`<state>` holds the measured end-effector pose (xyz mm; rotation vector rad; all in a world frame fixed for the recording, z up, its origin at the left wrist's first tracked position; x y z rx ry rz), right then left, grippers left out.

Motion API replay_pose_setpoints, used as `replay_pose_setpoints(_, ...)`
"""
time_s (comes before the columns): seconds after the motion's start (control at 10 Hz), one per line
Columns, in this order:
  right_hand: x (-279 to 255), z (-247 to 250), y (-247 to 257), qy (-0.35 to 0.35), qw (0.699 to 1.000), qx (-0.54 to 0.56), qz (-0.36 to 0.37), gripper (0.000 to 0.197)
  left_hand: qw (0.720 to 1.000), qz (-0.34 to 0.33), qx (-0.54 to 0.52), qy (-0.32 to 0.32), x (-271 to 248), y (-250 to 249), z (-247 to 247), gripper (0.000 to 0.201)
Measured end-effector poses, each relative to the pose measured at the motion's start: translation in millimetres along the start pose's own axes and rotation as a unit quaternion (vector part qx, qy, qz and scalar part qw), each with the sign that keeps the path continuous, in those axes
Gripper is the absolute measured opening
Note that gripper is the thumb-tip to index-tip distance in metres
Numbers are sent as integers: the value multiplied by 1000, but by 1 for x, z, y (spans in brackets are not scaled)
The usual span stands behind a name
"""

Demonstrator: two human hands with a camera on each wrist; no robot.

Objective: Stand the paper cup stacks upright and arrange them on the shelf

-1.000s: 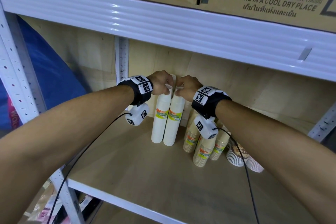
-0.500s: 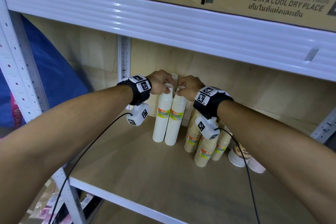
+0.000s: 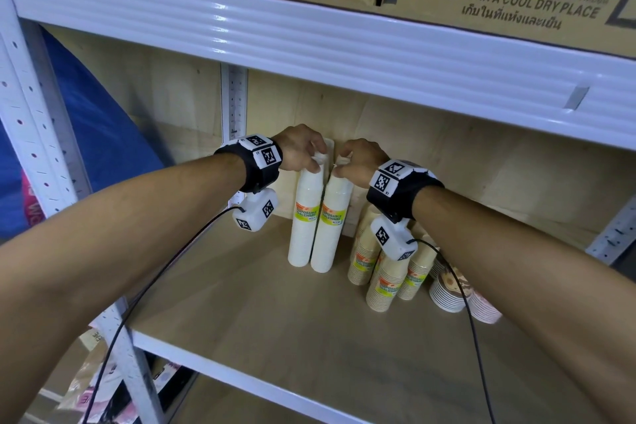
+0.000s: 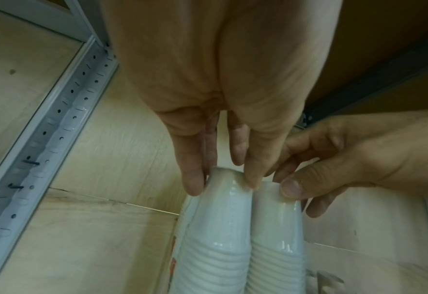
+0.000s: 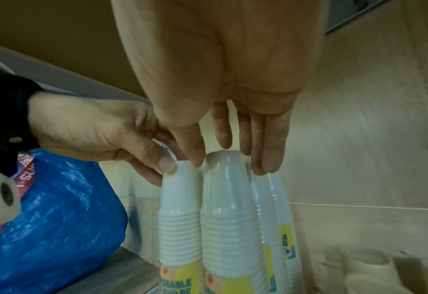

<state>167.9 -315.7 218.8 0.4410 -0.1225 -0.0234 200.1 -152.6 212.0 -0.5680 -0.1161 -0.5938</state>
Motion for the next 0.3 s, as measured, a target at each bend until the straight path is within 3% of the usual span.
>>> replay_pose_setpoints(0.3,-10,11,-6,-59,998,8,0,37,999,6,28,-26,-11,-7,16,41)
Point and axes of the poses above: each hand's wrist, its own x-axis towards the middle knuckle, its own z-axis out of the back of the hand, y = z × x, the point moved 2 cm from there along x, towards the middle knuckle, and after that the axes turned 15 degrees about -z, right-handed, at the moved point
